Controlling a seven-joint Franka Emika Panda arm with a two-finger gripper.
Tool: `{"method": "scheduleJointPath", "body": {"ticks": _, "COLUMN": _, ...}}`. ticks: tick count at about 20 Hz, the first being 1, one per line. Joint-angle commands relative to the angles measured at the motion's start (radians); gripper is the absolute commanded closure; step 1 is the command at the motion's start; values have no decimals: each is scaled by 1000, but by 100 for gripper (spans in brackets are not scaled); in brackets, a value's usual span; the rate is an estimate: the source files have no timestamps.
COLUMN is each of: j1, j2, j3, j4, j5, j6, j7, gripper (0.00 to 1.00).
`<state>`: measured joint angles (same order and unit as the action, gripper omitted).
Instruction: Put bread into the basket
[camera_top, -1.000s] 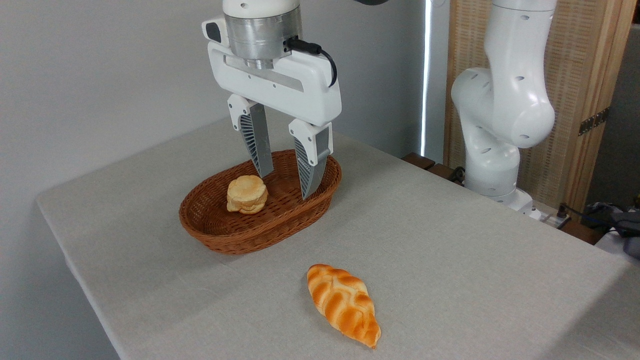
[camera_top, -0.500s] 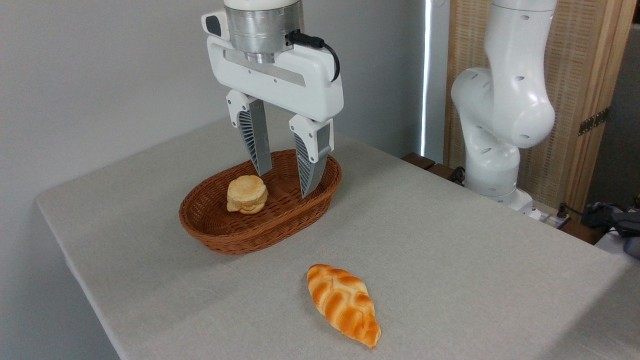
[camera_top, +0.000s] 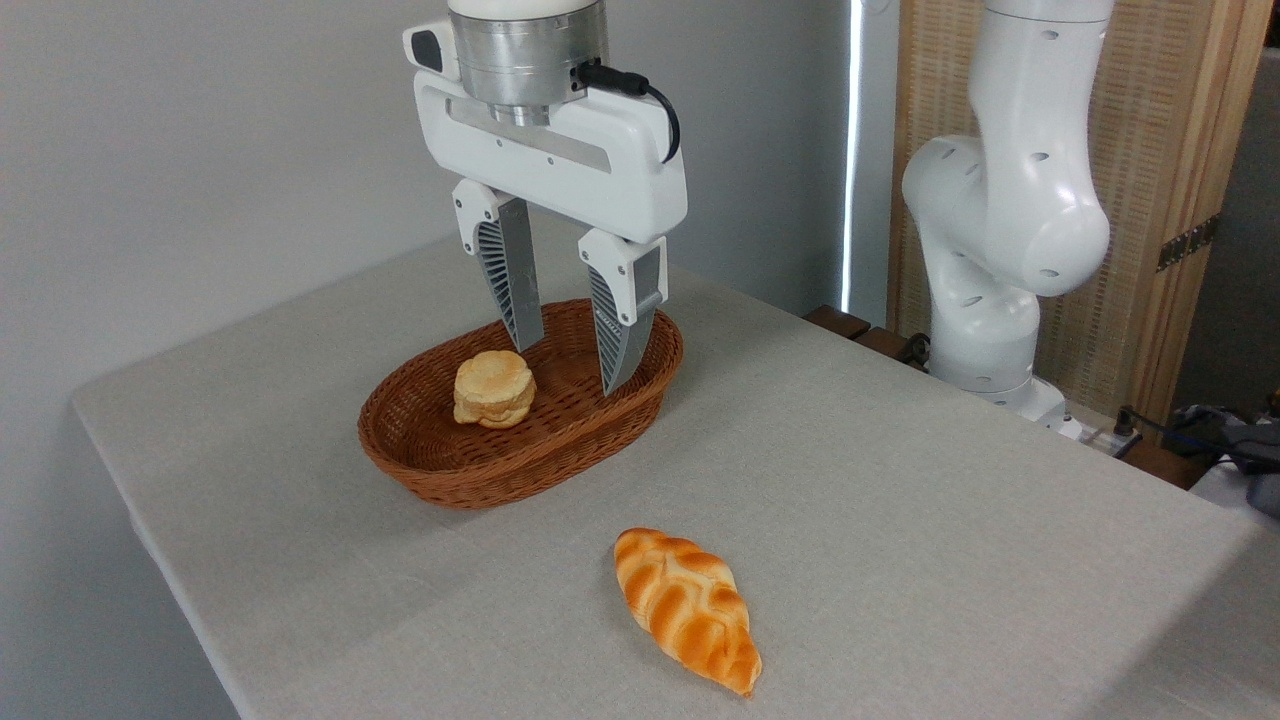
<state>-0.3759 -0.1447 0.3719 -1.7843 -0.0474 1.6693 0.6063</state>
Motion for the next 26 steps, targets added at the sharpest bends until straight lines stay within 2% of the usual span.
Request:
{"method": "scheduleJointPath", "body": {"ticks": 1, "j1": -6, "j2": -6, "j3": 5, "j4": 11, "j5": 18, "j6": -25, "j7": 9, "gripper": 0}}
{"method": "scheduleJointPath", "body": {"ticks": 8, "j1": -5, "j2": 4, "j3": 10, "j4": 9, "j5": 20, "j6": -26, "j7": 9, "gripper": 0}}
{"method": "scheduleJointPath", "body": {"ticks": 11, "j1": -5, "j2": 5, "j3": 10, "j4": 8, "j5": 63, "j6": -28, "j7": 9, "gripper": 0}}
{"method": "scheduleJointPath", "body": {"ticks": 20, "j1": -5, "j2": 11, "j3": 9, "j4": -44, "j5": 63, "j6": 1, "j7": -23, "gripper": 0}}
{"method": "scheduleJointPath", "body": {"ticks": 23, "j1": -2, "j2": 66, "j3": 15, "j4": -50, "j5": 63, "j6": 58, "j7": -162, "gripper": 0}}
{"method": "scheduleJointPath", "body": {"ticks": 26, "j1": -2, "j2": 114, "j3": 47, "j4": -72, "j5": 63, "j6": 171, "j7": -380, "gripper": 0}}
